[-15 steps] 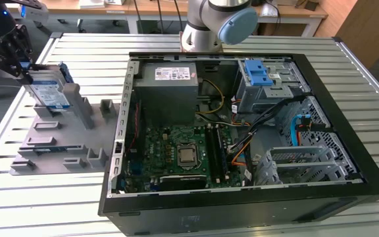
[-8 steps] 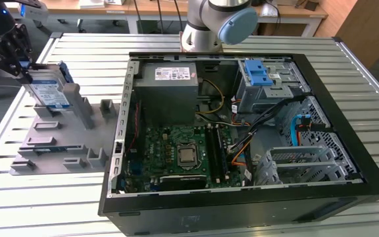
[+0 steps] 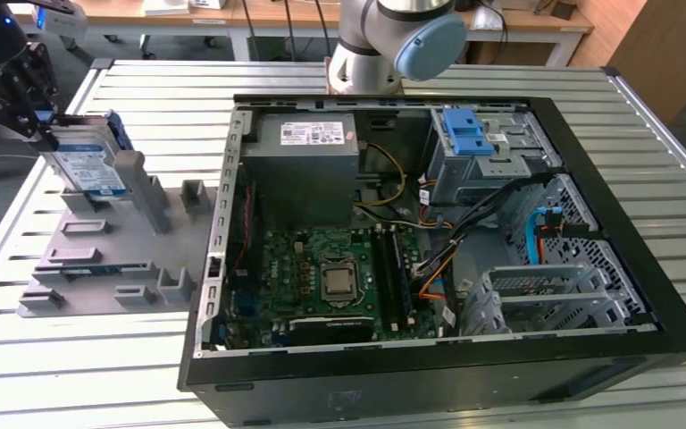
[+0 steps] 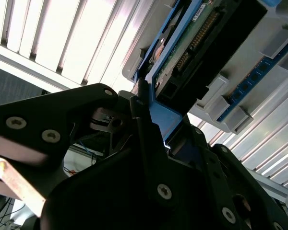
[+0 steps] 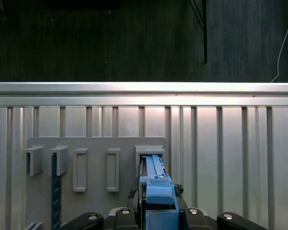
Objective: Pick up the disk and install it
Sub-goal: 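Pick up the disk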
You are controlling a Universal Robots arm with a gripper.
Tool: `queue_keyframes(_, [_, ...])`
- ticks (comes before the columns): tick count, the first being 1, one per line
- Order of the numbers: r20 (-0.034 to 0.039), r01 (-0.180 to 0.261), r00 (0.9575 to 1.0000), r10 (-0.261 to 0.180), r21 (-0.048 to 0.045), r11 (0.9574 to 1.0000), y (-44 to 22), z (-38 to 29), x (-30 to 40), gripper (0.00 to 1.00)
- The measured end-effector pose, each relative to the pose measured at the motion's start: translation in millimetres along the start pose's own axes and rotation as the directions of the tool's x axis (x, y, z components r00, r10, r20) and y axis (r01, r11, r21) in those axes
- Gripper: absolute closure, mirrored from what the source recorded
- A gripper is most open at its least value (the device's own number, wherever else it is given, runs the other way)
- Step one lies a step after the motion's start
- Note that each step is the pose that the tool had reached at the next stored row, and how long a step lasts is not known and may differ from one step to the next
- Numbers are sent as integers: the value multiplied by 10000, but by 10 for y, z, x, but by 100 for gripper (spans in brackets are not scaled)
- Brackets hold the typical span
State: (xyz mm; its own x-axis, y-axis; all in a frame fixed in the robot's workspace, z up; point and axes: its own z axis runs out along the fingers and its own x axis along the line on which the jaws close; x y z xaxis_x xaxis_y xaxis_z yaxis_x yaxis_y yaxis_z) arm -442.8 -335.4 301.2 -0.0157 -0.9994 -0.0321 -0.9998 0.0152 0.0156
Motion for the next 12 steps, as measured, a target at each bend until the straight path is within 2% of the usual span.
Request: queue_keyframes(12, [-1, 0, 10000, 0, -1, 10000, 0, -20, -1, 63])
